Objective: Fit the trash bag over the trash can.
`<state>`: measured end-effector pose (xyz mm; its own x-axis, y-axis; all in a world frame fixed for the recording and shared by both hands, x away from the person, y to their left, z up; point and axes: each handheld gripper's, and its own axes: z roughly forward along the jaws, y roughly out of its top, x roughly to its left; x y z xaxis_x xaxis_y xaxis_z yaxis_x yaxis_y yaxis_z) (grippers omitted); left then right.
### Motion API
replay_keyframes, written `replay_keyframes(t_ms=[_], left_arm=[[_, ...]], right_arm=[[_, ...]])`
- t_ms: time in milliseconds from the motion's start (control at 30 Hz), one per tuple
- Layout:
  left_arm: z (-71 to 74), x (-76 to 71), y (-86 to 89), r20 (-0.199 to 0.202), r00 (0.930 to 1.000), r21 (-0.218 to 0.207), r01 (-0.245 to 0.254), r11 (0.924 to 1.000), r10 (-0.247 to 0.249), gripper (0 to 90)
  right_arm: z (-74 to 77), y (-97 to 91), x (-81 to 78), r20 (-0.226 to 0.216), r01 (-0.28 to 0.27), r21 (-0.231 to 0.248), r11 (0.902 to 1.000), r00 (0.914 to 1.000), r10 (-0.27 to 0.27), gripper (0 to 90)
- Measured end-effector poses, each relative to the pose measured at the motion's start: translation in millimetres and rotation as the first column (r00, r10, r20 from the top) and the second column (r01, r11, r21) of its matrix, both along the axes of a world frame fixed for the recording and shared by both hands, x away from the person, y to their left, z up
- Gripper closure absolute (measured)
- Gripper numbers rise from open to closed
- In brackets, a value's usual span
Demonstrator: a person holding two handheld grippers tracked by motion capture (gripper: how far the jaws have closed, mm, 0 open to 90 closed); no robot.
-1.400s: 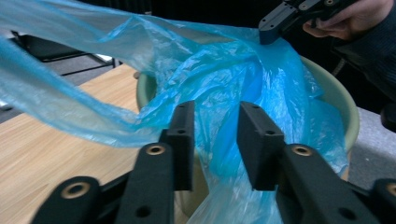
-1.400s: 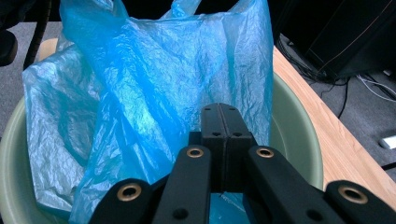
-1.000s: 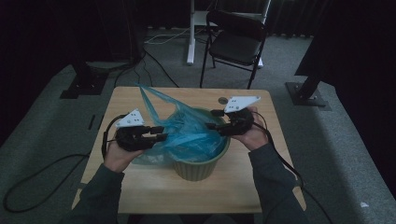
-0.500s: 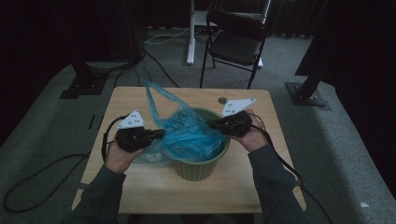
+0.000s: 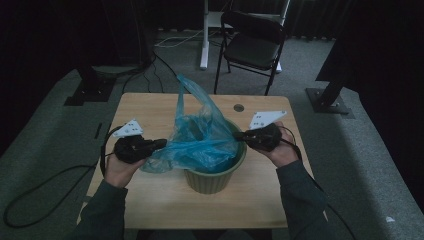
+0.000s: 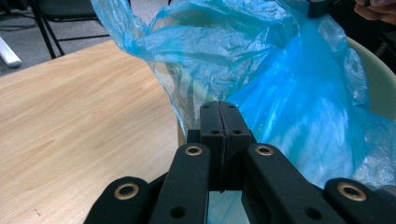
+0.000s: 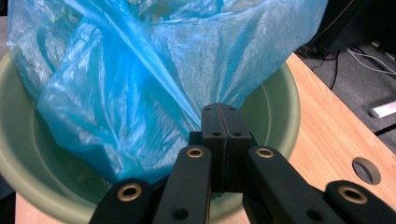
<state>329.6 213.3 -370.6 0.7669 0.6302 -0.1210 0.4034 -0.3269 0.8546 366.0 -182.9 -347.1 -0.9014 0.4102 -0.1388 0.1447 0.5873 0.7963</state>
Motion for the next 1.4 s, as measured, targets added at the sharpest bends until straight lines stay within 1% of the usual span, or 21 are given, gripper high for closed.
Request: replay_keyframes(t_ms=[100,233,300,367,433,500,633,700,800,867,1033,1100,1167,1233,1333,1400], left_arm=[[-0.4,-0.2,-1.7,-0.002,1.0000,0.002,0.001,1.0000,-0.001,89.5],[1.9,-1.8,-5.6,0.005,0.9998,0.003,0.022,0.9998,-0.022,89.0],[5.3,-2.2,-6.2,0.020,0.9995,0.001,0.023,0.9997,-0.023,82.1],[9.8,-0.9,-5.2,0.031,0.9994,-0.013,0.012,0.9998,-0.012,77.5],[14.7,1.6,-3.7,0.037,0.9993,-0.028,0.002,0.9996,-0.001,74.7],[18.7,4.1,-3.5,0.046,0.9989,-0.035,-0.010,0.9993,0.012,71.1],[24.0,9.7,-5.3,0.060,0.9975,-0.043,-0.034,0.9985,0.037,65.8],[25.6,12.9,-7.1,0.060,0.9973,-0.047,-0.040,0.9981,0.042,64.4],[25.7,20.7,-12.2,0.055,0.9971,-0.026,-0.051,0.9984,0.052,62.3],[24.4,27.0,-16.2,0.060,0.9953,-0.010,-0.076,0.9971,0.076,59.9],[19.2,38.5,-28.0,0.050,0.9962,0.026,-0.072,0.9971,0.071,55.1],[16.8,42.4,-31.9,0.040,0.9966,0.035,-0.074,0.9967,0.072,53.9],[14.0,47.0,-35.3,0.020,0.9972,0.041,-0.073,0.9965,0.072,53.5],[11.0,51.1,-39.2,0.007,0.9973,0.061,-0.073,0.9954,0.073,53.5],[6.3,56.8,-43.3,-0.008,0.9955,0.095,-0.093,0.9911,0.094,54.4],[4.0,59.4,-44.8,-0.019,0.9955,0.092,-0.091,0.9916,0.093,55.5]], right_arm=[[0.1,-4.5,-1.2,-0.003,0.001,0.008,1.0000,1.0000,-0.001,90.0],[-0.1,-6.7,-1.7,-0.002,0.002,0.002,1.0000,1.0000,-0.002,90.0],[-0.1,-7.4,-1.4,-0.005,0.004,0.002,1.0000,1.0000,-0.004,90.0],[0.3,-7.5,-1.1,-0.001,0.002,0.006,1.0000,1.0000,-0.002,90.0],[1.0,-6.6,-1.0,0.003,0.001,0.010,0.9999,1.0000,-0.001,90.0],[1.5,-5.4,-0.4,0.008,-0.002,0.011,0.9999,1.0000,0.002,90.0],[2.0,-2.1,0.6,0.010,-0.002,0.009,1.0000,0.9999,0.002,90.0],[2.2,-1.1,1.0,0.013,-0.004,0.006,1.0000,0.9999,0.004,90.0],[2.3,-0.5,1.2,0.016,-0.002,0.002,1.0000,0.9999,0.002,90.0],[2.2,-0.5,1.1,0.019,0.001,0.002,1.0000,0.9998,-0.001,90.0],[-0.1,-2.9,0.4,0.025,0.011,-0.002,0.9999,0.9996,-0.011,90.0],[-1.4,-4.9,0.4,0.024,0.016,-0.001,0.9999,0.9996,-0.016,90.0],[-2.6,-7.2,0.1,0.024,0.018,0.001,0.9998,0.9995,-0.018,90.0],[-3.6,-9.2,0.2,0.022,0.022,0.002,0.9997,0.9995,-0.022,90.0],[-4.1,-11.5,1.0,0.020,0.026,-0.001,0.9997,0.9995,-0.026,90.0],[-4.0,-11.9,1.3,0.019,0.030,-0.003,0.9996,0.9994,-0.029,90.0]])
